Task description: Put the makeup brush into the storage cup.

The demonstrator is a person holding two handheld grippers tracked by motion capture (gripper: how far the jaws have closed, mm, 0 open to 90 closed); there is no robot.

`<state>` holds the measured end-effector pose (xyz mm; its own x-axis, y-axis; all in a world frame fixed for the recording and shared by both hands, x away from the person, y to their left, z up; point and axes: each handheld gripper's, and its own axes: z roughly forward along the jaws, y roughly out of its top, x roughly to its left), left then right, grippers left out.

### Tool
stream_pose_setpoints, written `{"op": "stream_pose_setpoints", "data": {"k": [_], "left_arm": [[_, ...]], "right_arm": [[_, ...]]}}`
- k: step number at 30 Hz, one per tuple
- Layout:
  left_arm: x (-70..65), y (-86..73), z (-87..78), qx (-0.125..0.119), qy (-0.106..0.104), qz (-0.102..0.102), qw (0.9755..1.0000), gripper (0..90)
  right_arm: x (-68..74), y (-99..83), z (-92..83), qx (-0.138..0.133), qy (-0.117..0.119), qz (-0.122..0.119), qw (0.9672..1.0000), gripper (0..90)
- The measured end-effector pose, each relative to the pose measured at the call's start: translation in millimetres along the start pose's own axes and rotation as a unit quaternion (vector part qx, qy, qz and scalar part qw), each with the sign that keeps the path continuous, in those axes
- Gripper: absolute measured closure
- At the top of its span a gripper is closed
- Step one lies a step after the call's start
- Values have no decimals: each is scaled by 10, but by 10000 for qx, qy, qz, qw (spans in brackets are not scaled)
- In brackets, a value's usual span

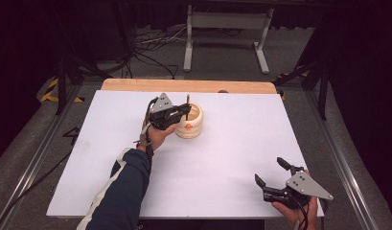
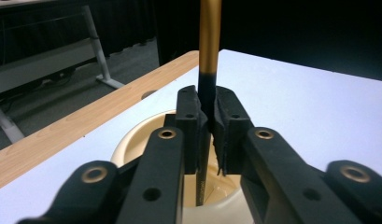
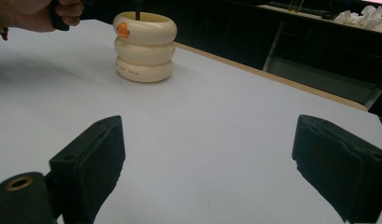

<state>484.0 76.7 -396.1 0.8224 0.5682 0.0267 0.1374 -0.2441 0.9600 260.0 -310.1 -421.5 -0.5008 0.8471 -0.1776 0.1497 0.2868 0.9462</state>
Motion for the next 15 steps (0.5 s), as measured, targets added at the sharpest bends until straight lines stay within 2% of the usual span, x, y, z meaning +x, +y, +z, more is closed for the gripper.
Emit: {"op": "stream_pose_setpoints", "data": {"k": [3,6,15], "left_arm": [[2,16,-23,-1,-13,42,10000,784],[-10,37,-63,-3,-21,84,10000,745],[-48,133,-192,-56,142,295,9994,623]], "right_arm": [[4,-3,7,14,28,-1,10000,103],[9,-7,11,37,58,6,10000,102],[10,-8,18,68,60,-12,10000,101]]}}
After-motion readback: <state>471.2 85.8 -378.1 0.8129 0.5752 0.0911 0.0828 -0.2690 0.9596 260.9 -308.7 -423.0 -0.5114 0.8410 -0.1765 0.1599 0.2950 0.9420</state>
